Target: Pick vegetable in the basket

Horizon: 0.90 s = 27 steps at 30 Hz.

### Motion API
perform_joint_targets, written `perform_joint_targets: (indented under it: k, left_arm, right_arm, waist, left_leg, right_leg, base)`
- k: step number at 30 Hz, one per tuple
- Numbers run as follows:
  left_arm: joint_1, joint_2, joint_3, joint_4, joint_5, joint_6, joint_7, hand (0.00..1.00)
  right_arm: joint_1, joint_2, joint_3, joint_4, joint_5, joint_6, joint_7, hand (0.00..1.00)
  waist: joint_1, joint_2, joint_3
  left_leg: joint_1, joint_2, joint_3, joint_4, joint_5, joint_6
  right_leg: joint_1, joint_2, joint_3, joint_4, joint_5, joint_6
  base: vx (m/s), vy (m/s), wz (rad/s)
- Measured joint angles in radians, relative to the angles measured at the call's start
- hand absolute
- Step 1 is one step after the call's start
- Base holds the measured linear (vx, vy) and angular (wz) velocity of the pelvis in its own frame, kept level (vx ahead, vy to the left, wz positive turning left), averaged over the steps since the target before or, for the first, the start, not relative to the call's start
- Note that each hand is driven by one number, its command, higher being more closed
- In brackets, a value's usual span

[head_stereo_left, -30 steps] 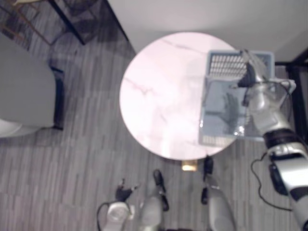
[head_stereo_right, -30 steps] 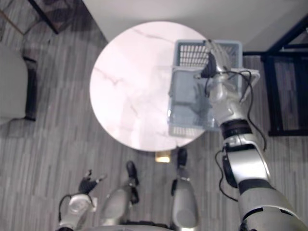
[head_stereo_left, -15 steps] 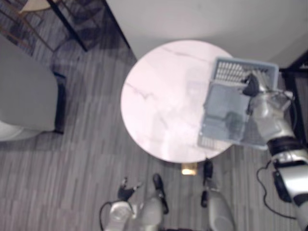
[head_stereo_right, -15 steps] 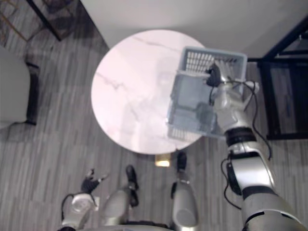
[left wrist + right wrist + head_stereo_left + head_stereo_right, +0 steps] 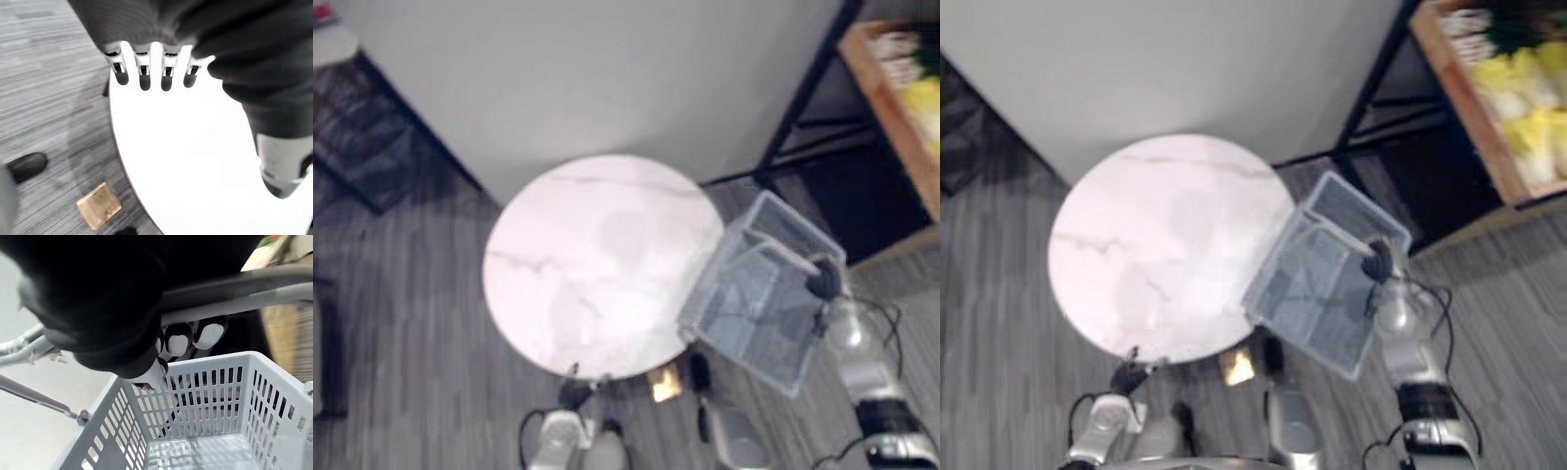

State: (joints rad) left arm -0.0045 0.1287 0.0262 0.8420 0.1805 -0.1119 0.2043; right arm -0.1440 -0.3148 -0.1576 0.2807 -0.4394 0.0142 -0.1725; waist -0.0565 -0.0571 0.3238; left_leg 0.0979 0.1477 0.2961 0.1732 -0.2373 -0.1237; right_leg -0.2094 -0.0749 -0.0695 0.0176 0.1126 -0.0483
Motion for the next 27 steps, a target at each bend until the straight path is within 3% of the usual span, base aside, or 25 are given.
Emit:
perform_joint_targets:
  k: [1, 2, 3, 4, 5, 6, 7, 8, 9, 10, 11, 13, 16, 18, 20, 22, 25, 27]
  left_arm:
    - [-0.009, -0.003, 0.005, 0.0, 0.0, 0.006, -0.004, 0.0]
    - [-0.011, -0.011, 0.013, -0.002, 0.0, 0.006, -0.006, 0.0]
    - [0.003, -0.003, 0.019, -0.001, 0.0, 0.015, -0.011, 0.0]
    - [0.016, 0.002, 0.027, -0.008, 0.0, 0.018, -0.012, 0.0]
    - [0.021, 0.001, 0.042, -0.002, 0.0, 0.02, -0.012, 0.0]
    - [0.037, -0.003, 0.055, -0.004, 0.001, 0.024, -0.013, 0.0]
    - [0.036, -0.01, 0.057, -0.005, 0.001, 0.026, -0.012, 0.0]
    - [0.035, -0.011, 0.053, -0.004, 0.001, 0.028, -0.012, 0.0]
    - [0.055, -0.009, 0.021, -0.002, 0.0, 0.028, -0.012, 0.0]
    - [0.065, -0.008, 0.018, 0.001, 0.0, 0.029, -0.013, 0.0]
    - [0.068, -0.009, 0.018, 0.004, 0.0, 0.029, -0.013, 0.0]
    - [0.066, -0.039, 0.02, 0.028, 0.001, 0.03, -0.013, 0.0]
    - [0.067, -0.076, 0.022, 0.037, -0.002, 0.026, -0.01, 0.0]
    - [0.076, -0.085, 0.028, 0.037, -0.007, 0.026, -0.005, 0.0]
    - [0.116, -0.093, 0.041, 0.033, -0.022, 0.024, 0.015, 0.0]
    - [0.114, -0.093, 0.078, 0.034, -0.054, 0.013, 0.029, 0.0]
    - [0.113, -0.099, 0.082, 0.033, -0.082, 0.005, 0.032, 0.0]
    - [0.111, -0.109, 0.094, 0.034, -0.09, 0.005, 0.032, 0.0]
  right_arm:
    - [0.008, 0.016, -0.012, 0.0, 0.021, 0.002, -0.003, 1.0]
    - [0.012, 0.04, -0.019, 0.0, 0.035, 0.002, -0.007, 1.0]
    - [0.032, 0.081, -0.025, -0.002, 0.053, 0.002, -0.022, 1.0]
    - [0.063, 0.099, -0.026, -0.001, 0.07, 0.002, -0.03, 1.0]
    - [0.061, 0.11, -0.016, 0.0, 0.086, 0.001, -0.03, 1.0]
    - [0.05, 0.14, -0.016, -0.002, 0.103, 0.0, -0.037, 1.0]
    - [0.041, 0.145, -0.014, 0.004, 0.114, -0.004, -0.042, 1.0]
    - [0.045, 0.145, -0.013, 0.011, 0.125, -0.006, -0.042, 1.0]
    - [0.055, 0.147, -0.004, 0.035, 0.136, -0.006, -0.042, 1.0]
    - [0.053, 0.149, 0.01, 0.047, 0.135, -0.006, -0.041, 1.0]
    - [0.052, 0.151, 0.021, 0.054, 0.135, -0.005, -0.035, 1.0]
    - [0.104, 0.155, 0.009, 0.065, 0.135, 0.002, -0.035, 1.0]
    - [0.184, 0.161, 0.007, 0.095, 0.146, 0.004, -0.036, 1.0]
    - [0.209, 0.167, 0.011, 0.119, 0.167, 0.004, -0.037, 1.0]
    - [0.204, 0.176, 0.009, 0.194, 0.188, 0.004, -0.039, 1.0]
    - [0.204, 0.175, -0.009, 0.252, 0.206, 0.006, -0.043, 1.0]
    - [0.213, 0.169, -0.081, 0.298, 0.222, 0.031, -0.065, 1.0]
    - [0.214, 0.157, -0.103, 0.329, 0.223, 0.04, -0.069, 1.0]
  waist:
    - [0.003, 0.003, -0.001]
    - [0.009, 0.005, -0.001]
    - [0.003, -0.019, -0.014]
    - [0.012, -0.035, -0.035]
    - [0.021, -0.038, -0.038]
    - [0.053, -0.002, -0.068]
    - [0.038, 0.011, -0.069]
    - [0.025, 0.016, -0.074]
    - [0.034, 0.015, -0.088]
    - [0.042, 0.009, -0.097]
    - [0.046, 0.013, -0.096]
    - [0.031, 0.06, -0.114]
    - [0.029, 0.064, -0.122]
    - [0.031, 0.064, -0.122]
    - [0.041, 0.066, -0.123]
    - [0.057, 0.069, -0.124]
    - [0.063, 0.08, -0.116]
    - [0.066, 0.087, -0.116]
  left_leg:
    - [0.01, 0.01, 0.033, -0.008, 0.008, 0.011]
    - [0.038, 0.027, 0.09, -0.016, 0.009, 0.009]
    - [0.082, 0.005, 0.15, -0.005, -0.002, 0.006]
    - [0.103, -0.011, 0.207, 0.041, -0.038, 0.024]
    - [0.096, -0.007, 0.217, 0.054, -0.065, 0.083]
    - [0.087, -0.004, 0.254, -0.005, -0.079, 0.1]
    - [0.099, 0.015, 0.358, -0.013, -0.05, 0.04]
    - [0.1, 0.018, 0.383, -0.014, -0.047, 0.035]
    - [0.133, 0.017, 0.484, -0.006, -0.039, 0.02]
    - [0.134, 0.02, 0.519, 0.011, -0.039, 0.02]
    - [0.134, 0.035, 0.544, 0.033, -0.037, 0.021]
    - [0.137, 0.097, 0.587, 0.098, -0.011, -0.008]
    - [0.116, 0.179, 0.538, 0.291, -0.011, -0.024]
    - [0.043, 0.216, 0.429, 0.451, -0.041, 0.024]
    - [-0.08, 0.147, 0.138, 0.525, -0.088, 0.014]
    - [-0.149, 0.095, 0.045, 0.5, -0.091, 0.014]
    - [-0.229, 0.046, 0.049, 0.333, -0.066, 0.038]
    - [-0.265, 0.011, 0.045, 0.186, -0.005, 0.043]
  right_leg:
    - [-0.011, -0.017, -0.106, 0.028, -0.047, -0.056]
    - [-0.05, -0.052, -0.212, 0.145, -0.113, -0.067]
    - [-0.084, -0.137, -0.299, 0.367, -0.134, -0.093]
    - [-0.074, -0.14, -0.36, 0.384, -0.131, -0.114]
    - [-0.068, -0.095, -0.322, 0.307, -0.083, -0.11]
    - [-0.054, -0.051, -0.366, 0.192, -0.084, -0.143]
    - [-0.097, -0.155, -0.539, 0.39, -0.203, -0.189]
    - [-0.09, -0.211, -0.603, 0.469, -0.243, -0.156]
    - [-0.029, -0.288, -0.715, 0.513, -0.28, -0.09]
    - [-0.018, -0.287, -0.73, 0.486, -0.272, -0.007]
    - [-0.026, -0.258, -0.725, 0.452, -0.269, -0.002]
    - [-0.011, -0.133, -0.659, 0.339, -0.232, -0.022]
    - [0.037, -0.043, -0.537, 0.243, -0.234, -0.039]
    - [0.081, 0.013, -0.47, 0.183, -0.229, -0.031]
    - [0.135, 0.059, -0.379, 0.136, -0.226, -0.027]
    - [0.165, 0.064, -0.324, 0.121, -0.226, -0.027]
    - [0.206, 0.061, -0.267, 0.092, -0.218, -0.012]
    - [0.228, 0.057, -0.23, 0.075, -0.218, -0.001]
  base:
    - [-0.06, 0.006, -1.37]
    - [-0.05, 0.025, -1.49]
    - [-0.03, 0.016, -2.0]
    - [-0.08, 0.005, -1.92]
    - [-0.18, -0.009, -2.56]
    - [-0.24, -0.003, -2.6]
    - [-0.19, -0.012, -2.28]
    - [-0.01, -0.072, -2.21]
    - [0.07, -0.109, -1.83]
    - [0.1, -0.141, -2.05]
    - [0.08, -0.166, -1.27]
    - [0.15, -0.218, -1.33]
    - [0.12, -0.142, -1.27]
    - [0.09, -0.112, -1.14]
    - [0.13, -0.088, -1.27]
    - [0.15, 0.015, -1.18]
    - [0.19, 0.11, -0.84]
    - [0.2, 0.158, -0.7]
